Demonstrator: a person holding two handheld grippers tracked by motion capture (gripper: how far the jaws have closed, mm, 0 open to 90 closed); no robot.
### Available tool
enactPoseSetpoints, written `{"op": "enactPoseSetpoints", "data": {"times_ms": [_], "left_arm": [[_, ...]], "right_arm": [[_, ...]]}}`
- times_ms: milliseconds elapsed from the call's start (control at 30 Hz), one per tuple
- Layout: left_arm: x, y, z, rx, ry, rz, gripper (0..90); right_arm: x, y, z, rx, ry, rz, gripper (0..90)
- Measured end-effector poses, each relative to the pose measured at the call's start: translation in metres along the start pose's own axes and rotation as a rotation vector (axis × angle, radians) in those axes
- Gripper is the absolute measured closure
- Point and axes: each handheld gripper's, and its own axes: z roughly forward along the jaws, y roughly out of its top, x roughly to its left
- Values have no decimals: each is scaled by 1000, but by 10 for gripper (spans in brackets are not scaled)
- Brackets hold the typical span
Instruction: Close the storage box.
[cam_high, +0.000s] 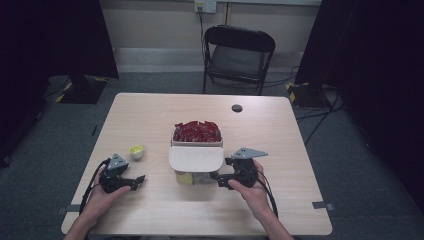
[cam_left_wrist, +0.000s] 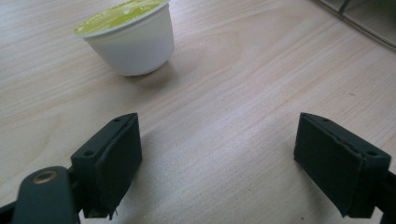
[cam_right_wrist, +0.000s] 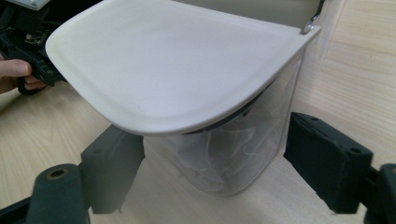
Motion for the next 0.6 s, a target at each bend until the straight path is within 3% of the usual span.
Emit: {"op": "enactPoseSetpoints", "data": {"times_ms": [267,600], "left_arm": [[0,0,0,0,0,0,146],[0,0,0,0,0,0,147]], "right_arm": [[3,-5,2,27,-19,-14,204],[-8,-10,-10,33,-63,1,199]]}}
